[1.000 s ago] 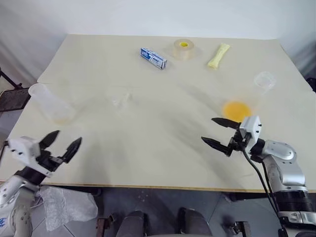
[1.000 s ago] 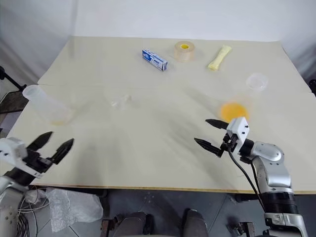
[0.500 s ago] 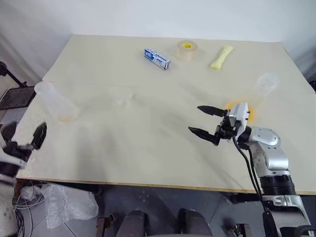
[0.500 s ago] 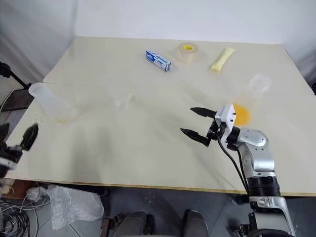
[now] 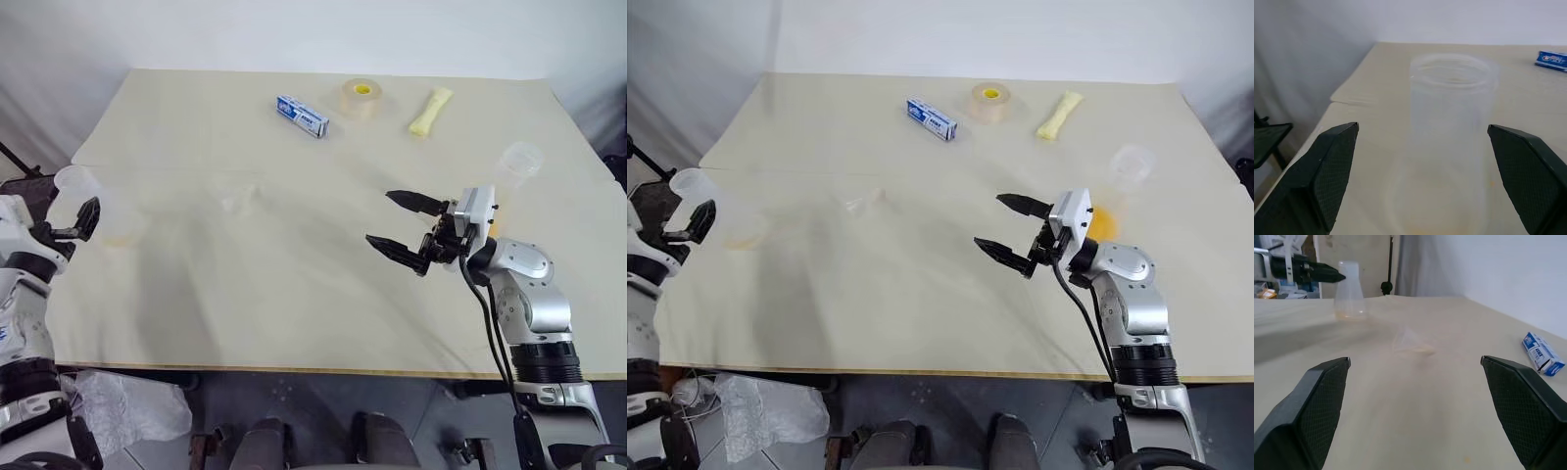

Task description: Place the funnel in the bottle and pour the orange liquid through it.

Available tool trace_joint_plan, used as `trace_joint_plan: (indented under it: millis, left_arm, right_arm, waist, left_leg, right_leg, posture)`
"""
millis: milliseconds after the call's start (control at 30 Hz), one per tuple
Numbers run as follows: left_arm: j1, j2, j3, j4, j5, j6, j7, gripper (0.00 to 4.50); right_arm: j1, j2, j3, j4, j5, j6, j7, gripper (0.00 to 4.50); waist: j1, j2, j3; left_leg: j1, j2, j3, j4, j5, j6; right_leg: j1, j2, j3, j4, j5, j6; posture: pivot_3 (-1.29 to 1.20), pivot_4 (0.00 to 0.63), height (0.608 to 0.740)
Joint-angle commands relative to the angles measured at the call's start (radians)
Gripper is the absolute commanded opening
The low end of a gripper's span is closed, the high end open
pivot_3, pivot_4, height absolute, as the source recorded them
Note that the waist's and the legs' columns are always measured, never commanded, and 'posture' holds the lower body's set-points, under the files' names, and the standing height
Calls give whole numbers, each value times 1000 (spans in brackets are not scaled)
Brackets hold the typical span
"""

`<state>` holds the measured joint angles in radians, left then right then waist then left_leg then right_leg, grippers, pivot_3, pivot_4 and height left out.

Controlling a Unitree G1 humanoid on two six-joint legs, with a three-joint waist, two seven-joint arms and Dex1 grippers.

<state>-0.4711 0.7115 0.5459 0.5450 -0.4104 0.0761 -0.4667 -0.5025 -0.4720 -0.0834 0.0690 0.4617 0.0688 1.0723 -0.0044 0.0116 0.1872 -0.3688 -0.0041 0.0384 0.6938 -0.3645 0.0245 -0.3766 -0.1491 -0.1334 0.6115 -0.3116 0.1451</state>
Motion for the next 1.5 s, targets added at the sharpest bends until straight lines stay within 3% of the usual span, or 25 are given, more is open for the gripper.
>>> trace_joint_plan:
  millis: [33,200,300,467,500,867,1200,1500]
  left_arm:
    - [-66,26,-19,75,21,-60,-35,4500]
    - [-142,28,-39,179,35,-116,-62,4500]
    - [-170,28,-37,210,23,-161,-101,3900]
    - [-174,46,-41,197,-1,-140,-181,2365]
    - [-181,51,-41,183,-15,-136,-219,2294]
    - [-284,51,-216,-112,-54,83,-433,2294]
    - [-481,-215,-431,-178,-70,204,-537,2294]
    - [-529,-400,-574,14,70,79,-545,2294]
  right_arm:
    - [-12,11,0,-40,16,-6,-11,4475]
    - [-24,21,-1,-36,14,-9,-20,4475]
    - [-22,18,-4,-37,13,-11,-22,4500]
    - [-8,9,-14,-47,12,-13,-27,4500]
    - [-7,8,-16,-48,13,-14,-28,4500]
    - [-1,-31,-47,-52,34,-5,-15,4500]
    - [160,-168,-111,-144,116,78,64,4500]
    - [310,-165,-194,-275,171,68,16,4500]
  waist:
    - [0,0,0]
    - [-1,0,0]
    - [-1,-1,0]
    - [-1,-1,0]
    - [-1,-1,0]
    - [4,-2,1]
    - [4,-3,2]
    - [12,-4,2]
  left_leg:
    - [0,0,0,0,0,0]
    - [0,0,0,1,0,0]
    - [0,0,0,1,0,0]
    - [0,0,0,1,0,0]
    - [0,0,0,1,0,0]
    - [-2,-1,-1,4,0,0]
    - [-2,-1,0,4,0,0]
    - [-2,-1,3,4,0,0]
  right_leg:
    - [0,0,0,0,0,0]
    - [0,0,0,1,0,0]
    - [0,0,-1,1,0,0]
    - [0,0,-1,2,0,0]
    - [0,0,-1,2,0,0]
    - [0,-1,0,7,0,0]
    - [0,-1,-1,7,0,0]
    - [0,-1,0,3,0,0]
  posture:
    - [0,150,740]
    - [0,150,740]
    - [0,150,740]
    - [0,150,740]
    - [0,150,740]
    - [0,150,740]
    - [0,150,740]
    - [0,150,740]
